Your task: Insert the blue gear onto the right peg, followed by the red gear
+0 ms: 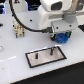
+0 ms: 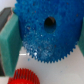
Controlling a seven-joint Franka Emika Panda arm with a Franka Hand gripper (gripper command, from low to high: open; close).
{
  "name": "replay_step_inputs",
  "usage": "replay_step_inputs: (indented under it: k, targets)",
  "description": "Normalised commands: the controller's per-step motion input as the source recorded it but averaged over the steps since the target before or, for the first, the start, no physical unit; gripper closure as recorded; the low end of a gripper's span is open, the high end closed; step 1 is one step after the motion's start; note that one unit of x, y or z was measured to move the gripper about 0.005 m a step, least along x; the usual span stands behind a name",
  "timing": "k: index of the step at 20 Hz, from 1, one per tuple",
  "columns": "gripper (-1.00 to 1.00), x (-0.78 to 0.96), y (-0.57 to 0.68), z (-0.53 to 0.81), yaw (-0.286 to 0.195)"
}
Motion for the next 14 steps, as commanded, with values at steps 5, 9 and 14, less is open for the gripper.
replay_step_inputs:
  k: [5,9,14]
  targets:
    - [1.00,0.20,0.00,0.36,0.000]
    - [1.00,0.31,0.02,0.53,0.000]
    - [1.00,0.47,0.01,0.50,0.000]
